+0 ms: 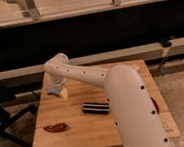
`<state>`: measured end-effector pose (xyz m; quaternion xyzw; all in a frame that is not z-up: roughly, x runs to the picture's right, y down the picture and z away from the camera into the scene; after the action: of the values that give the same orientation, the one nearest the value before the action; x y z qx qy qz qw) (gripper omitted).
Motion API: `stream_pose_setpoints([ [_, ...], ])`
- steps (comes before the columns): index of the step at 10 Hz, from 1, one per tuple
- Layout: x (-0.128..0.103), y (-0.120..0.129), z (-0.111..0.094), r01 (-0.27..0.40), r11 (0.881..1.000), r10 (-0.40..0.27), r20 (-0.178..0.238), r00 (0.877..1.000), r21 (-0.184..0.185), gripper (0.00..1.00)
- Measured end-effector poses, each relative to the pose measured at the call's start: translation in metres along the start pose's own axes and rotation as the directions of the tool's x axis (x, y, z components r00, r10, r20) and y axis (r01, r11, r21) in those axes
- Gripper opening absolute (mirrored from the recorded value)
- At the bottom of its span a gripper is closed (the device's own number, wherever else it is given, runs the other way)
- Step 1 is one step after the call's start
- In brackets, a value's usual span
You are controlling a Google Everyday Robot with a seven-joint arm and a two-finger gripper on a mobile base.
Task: Place the white sponge in the ceramic cup
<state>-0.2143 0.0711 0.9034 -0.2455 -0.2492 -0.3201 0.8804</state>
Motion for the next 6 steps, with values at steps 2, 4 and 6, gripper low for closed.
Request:
stream_pose_setpoints([
  [2,0.0002,-0.0011,0.0004,-0.009,1.0,0.009,0.006,1.0,0.004,0.8],
  [4,0.0005,-0.0038,0.0037,-0.018,1.0,0.018,0.021,1.0,-0.014,0.8],
  [6,-0.0003,-0.0066,0.0067,-0.04,0.999,0.041,0.043,0.998,-0.035,0.8],
])
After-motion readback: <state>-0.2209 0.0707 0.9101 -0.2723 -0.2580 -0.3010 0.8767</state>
